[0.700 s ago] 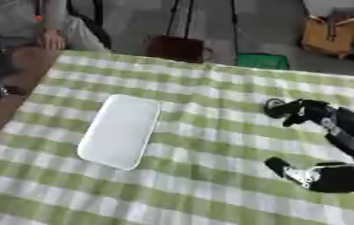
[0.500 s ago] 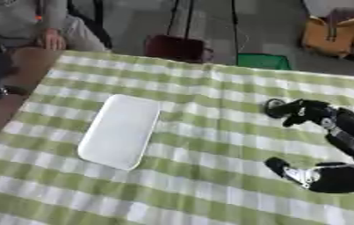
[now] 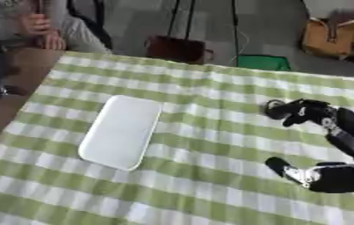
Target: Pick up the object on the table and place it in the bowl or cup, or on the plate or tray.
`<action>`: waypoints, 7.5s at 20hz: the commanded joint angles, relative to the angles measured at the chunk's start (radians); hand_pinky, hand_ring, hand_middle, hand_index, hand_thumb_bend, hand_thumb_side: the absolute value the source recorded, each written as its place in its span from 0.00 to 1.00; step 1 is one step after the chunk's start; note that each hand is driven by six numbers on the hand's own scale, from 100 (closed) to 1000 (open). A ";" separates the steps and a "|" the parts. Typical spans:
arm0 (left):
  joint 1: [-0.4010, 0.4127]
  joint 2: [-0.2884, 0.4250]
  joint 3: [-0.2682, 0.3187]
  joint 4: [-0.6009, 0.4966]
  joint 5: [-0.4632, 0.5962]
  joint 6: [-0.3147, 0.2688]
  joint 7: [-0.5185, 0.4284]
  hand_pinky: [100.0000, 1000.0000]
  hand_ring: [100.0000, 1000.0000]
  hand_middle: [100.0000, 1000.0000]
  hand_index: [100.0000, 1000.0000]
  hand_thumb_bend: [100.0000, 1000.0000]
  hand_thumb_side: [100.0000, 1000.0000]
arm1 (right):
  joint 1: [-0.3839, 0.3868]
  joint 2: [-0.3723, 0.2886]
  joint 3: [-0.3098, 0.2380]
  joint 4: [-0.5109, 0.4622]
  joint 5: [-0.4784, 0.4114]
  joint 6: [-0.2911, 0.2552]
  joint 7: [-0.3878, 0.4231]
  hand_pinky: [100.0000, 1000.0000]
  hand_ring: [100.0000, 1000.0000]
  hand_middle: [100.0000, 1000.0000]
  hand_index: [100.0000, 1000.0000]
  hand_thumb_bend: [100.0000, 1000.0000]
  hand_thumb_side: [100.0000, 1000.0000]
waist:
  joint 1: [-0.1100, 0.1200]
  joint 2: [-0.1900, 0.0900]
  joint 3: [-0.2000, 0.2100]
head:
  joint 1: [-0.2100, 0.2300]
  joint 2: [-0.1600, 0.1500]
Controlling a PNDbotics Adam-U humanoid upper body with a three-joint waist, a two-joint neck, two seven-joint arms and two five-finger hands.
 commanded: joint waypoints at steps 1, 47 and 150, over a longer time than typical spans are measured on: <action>-0.007 0.018 0.008 -0.017 0.003 -0.002 0.001 0.57 0.80 0.84 0.76 0.43 0.75 | -0.008 -0.030 -0.015 -0.023 -0.006 0.006 -0.006 0.70 0.68 0.76 0.88 0.41 0.48 | 0.002 -0.023 -0.002 | -0.001 -0.009; -0.027 -0.005 -0.047 -0.074 0.023 -0.003 -0.064 0.57 0.80 0.84 0.76 0.43 0.76 | -0.478 -0.075 -0.015 0.811 0.401 -0.018 0.254 0.93 0.91 0.96 0.85 0.39 0.30 | -0.022 -0.011 0.138 | -0.095 -0.034; -0.040 -0.072 -0.085 -0.255 0.076 -0.001 -0.125 0.58 0.80 0.83 0.76 0.48 0.71 | -0.685 0.359 0.248 0.679 0.504 -0.091 0.208 0.87 0.83 0.88 0.69 0.07 0.29 | -0.046 -0.053 0.233 | -0.177 -0.017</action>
